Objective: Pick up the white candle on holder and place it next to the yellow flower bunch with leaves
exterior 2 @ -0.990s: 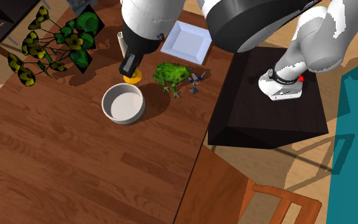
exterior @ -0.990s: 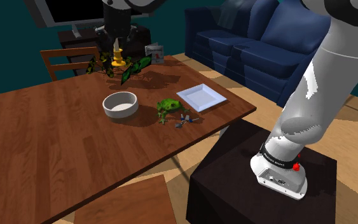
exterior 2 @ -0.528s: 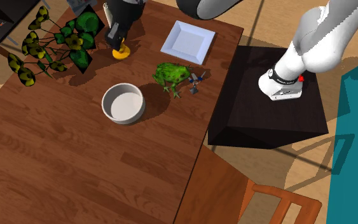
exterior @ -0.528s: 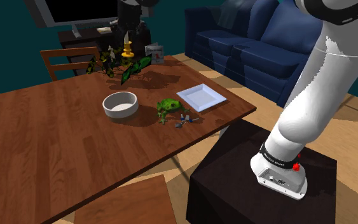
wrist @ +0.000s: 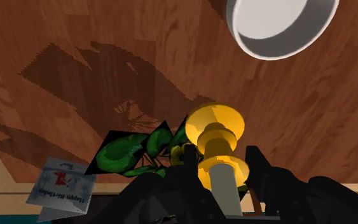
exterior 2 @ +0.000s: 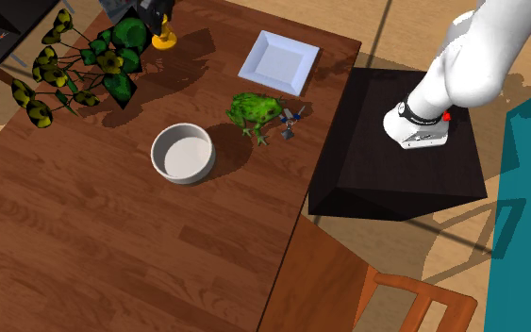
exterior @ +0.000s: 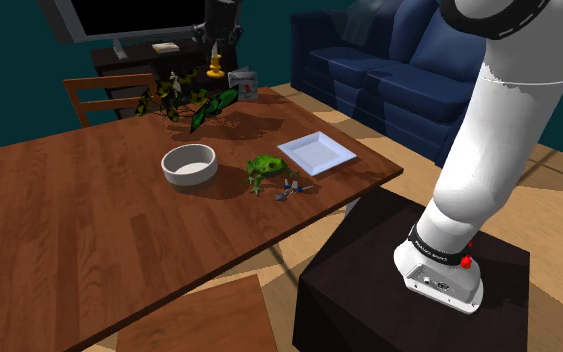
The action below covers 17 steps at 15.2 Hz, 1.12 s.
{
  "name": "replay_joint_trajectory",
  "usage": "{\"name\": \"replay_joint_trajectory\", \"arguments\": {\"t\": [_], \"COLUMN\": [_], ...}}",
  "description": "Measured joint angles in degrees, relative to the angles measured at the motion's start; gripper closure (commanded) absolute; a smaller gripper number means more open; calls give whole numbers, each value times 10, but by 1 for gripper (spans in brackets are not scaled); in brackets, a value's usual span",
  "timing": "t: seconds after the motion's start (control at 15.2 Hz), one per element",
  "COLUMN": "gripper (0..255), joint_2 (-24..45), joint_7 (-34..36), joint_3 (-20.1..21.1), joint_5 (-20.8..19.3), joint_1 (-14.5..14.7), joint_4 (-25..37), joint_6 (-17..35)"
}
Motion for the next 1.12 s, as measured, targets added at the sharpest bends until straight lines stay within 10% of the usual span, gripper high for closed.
{"name": "replay_joint_trajectory", "arguments": {"t": [0.79,1.12], "gripper": [255,255], "joint_2": [166,169], "joint_7": [-124,-130], "joint_3": [-34,-35], "joint_5": [19,21], "joint_1": [-59,-65], "joint_4": [230,201], "joint_6": [-61,-29]}}
